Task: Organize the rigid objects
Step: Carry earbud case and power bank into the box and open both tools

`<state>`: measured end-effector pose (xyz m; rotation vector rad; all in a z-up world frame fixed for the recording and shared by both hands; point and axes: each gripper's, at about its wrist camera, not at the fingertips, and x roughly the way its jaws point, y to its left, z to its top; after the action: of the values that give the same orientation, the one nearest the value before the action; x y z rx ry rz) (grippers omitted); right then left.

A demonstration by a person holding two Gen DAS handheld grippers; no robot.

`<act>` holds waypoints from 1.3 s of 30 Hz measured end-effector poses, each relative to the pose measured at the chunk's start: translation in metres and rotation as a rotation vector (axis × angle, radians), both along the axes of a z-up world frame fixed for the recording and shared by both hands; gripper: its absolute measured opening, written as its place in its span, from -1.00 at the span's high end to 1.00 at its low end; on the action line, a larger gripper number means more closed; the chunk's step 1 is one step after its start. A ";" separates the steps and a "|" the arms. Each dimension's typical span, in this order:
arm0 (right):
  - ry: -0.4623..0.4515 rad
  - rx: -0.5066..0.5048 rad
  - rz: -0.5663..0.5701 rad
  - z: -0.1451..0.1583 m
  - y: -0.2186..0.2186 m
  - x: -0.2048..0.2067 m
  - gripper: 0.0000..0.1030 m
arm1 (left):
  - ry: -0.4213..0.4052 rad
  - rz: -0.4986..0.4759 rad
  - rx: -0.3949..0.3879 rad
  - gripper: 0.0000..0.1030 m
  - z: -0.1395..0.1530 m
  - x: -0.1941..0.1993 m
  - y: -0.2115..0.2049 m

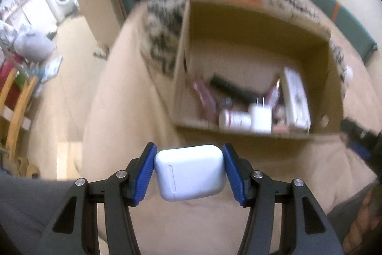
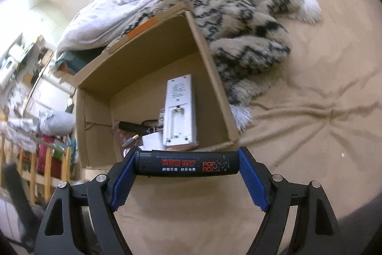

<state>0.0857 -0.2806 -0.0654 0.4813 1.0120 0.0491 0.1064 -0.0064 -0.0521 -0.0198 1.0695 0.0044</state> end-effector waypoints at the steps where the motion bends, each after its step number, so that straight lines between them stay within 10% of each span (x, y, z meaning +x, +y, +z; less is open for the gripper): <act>1: -0.002 -0.004 0.023 0.003 0.004 0.003 -0.66 | -0.017 -0.001 -0.001 -0.03 0.009 0.006 -0.006; 12: -0.029 -0.046 0.126 0.023 0.030 0.055 -0.66 | -0.142 -0.069 0.014 -0.03 0.046 0.063 -0.036; 23: 0.041 -0.077 0.168 -0.021 0.044 0.070 -0.66 | -0.032 -0.133 0.024 -0.03 -0.014 0.095 -0.056; 39: 0.047 -0.164 0.198 -0.027 0.059 0.079 -0.66 | -0.024 -0.152 0.021 0.01 -0.021 0.092 -0.063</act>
<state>0.1649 -0.2215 -0.0922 0.2326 1.0972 0.1313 0.1986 -0.0691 -0.0734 0.0806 1.0451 -0.1213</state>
